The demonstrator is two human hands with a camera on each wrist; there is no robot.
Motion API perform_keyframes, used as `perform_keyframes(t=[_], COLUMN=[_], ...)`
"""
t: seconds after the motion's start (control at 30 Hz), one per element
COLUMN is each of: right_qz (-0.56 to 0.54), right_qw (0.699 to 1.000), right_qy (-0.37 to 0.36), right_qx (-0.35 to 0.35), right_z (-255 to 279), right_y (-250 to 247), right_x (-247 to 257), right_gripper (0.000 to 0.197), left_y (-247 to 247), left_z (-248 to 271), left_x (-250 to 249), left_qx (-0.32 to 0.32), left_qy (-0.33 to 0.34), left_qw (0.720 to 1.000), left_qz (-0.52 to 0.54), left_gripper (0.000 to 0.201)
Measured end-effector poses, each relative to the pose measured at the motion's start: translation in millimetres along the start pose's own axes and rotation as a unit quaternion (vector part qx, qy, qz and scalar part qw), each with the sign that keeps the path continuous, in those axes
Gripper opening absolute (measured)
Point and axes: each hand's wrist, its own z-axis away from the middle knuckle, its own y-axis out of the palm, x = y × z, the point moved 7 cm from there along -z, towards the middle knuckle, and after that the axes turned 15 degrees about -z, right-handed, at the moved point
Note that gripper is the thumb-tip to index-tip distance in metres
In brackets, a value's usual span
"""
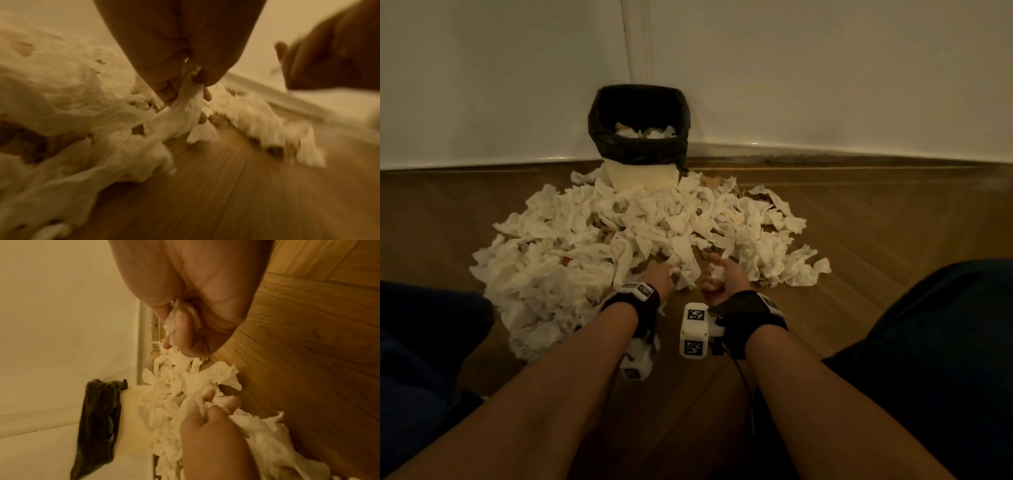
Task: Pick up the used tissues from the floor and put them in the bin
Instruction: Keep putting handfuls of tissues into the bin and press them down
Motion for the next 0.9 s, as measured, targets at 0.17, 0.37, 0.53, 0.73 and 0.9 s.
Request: perform_keyframes(t=[0.17,0.37,0.53,0.73,0.9], right_qz=[-0.042,0.01,0.006,0.06,0.085], right_qw=[0.998,0.988,0.978,0.966,0.957], right_qy=[-0.007,-0.055,-0.092,-0.12,-0.115], right_qx=[0.056,0.145,0.188,0.219,0.252], right_z=[25,57,88,116,134], right_y=[23,62,79,91,99], right_x=[7,19,28,30,28], right_gripper=[0.035,0.052,0.04,0.028,0.018], left_y=[-53,-97,-127,-148,-167], left_z=[11,25,40,63,82], left_x=[9,20,26,39,46], left_qx=[-0.071,-0.12,-0.187,-0.182,-0.2], left_qy=[-0.017,-0.014,0.002,-0.019,0.01], left_qw=[0.98,0.943,0.936,0.929,0.921], left_qz=[0.184,0.309,0.3,0.323,0.336], left_gripper=[0.032,0.039,0.057,0.031,0.03])
